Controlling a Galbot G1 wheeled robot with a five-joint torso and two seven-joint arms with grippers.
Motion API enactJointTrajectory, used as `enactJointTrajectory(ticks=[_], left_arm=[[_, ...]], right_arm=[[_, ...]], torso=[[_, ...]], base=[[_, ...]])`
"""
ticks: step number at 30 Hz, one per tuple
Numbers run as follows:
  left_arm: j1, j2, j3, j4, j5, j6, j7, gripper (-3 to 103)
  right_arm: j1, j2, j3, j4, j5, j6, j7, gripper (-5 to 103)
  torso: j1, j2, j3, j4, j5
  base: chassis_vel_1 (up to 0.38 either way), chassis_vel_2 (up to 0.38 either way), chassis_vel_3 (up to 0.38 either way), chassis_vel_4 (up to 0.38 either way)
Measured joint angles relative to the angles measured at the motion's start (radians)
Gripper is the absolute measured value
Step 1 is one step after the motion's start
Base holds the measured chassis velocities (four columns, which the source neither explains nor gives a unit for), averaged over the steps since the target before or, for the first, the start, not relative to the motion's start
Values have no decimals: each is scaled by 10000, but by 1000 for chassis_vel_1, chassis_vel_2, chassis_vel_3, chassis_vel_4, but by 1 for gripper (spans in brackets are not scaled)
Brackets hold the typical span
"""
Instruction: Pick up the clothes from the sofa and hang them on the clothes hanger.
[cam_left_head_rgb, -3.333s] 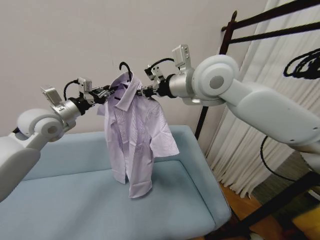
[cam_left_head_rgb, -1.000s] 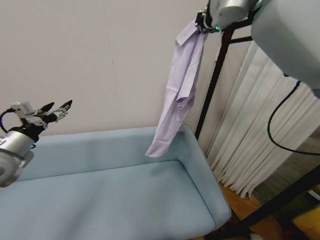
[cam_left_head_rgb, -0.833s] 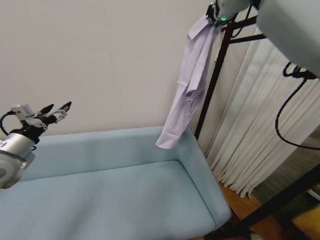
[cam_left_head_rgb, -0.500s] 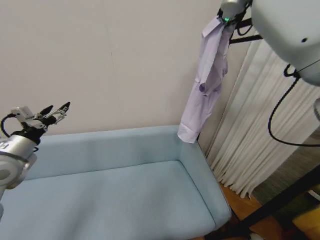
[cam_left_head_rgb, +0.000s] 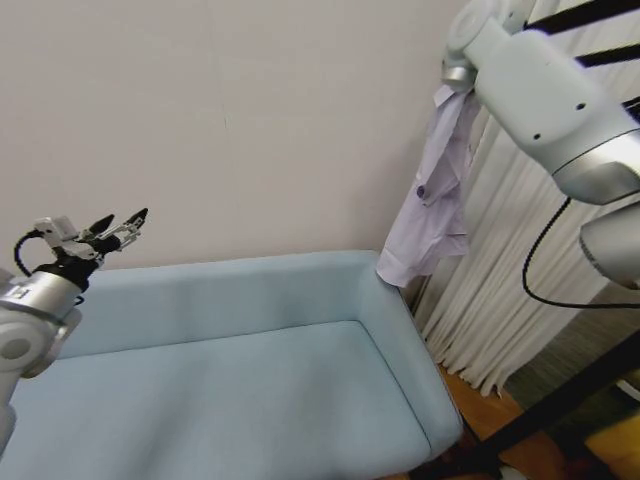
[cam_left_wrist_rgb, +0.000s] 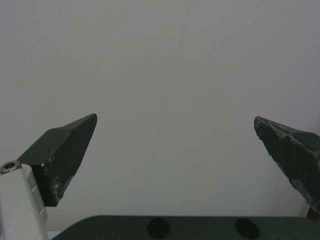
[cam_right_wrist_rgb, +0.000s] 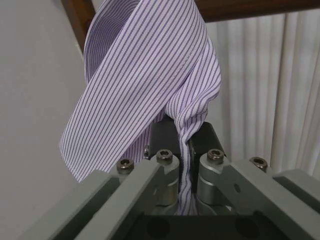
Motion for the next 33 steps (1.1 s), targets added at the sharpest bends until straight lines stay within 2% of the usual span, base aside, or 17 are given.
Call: enactJointTrajectory(ticks=[10, 25, 33], left_arm=[[-109, 51, 266, -16, 48, 3, -17, 100], [-239, 206, 493, 33, 25, 10, -15, 100], [-418, 199, 748, 55, 30, 10, -9, 100]], right_arm=[[-247, -190, 319, -517, -692, 96, -523, 3], [-641, -892, 515, -593, -1155, 88, -1116, 3], [-756, -1041, 572, -627, -1400, 88, -1391, 3]], torso=[[0, 0, 0, 3, -3], [-1, 2, 0, 3, -1], [-1, 1, 0, 2, -2]], base=[[0, 0, 0, 0], [0, 0, 0, 0], [0, 0, 0, 0]])
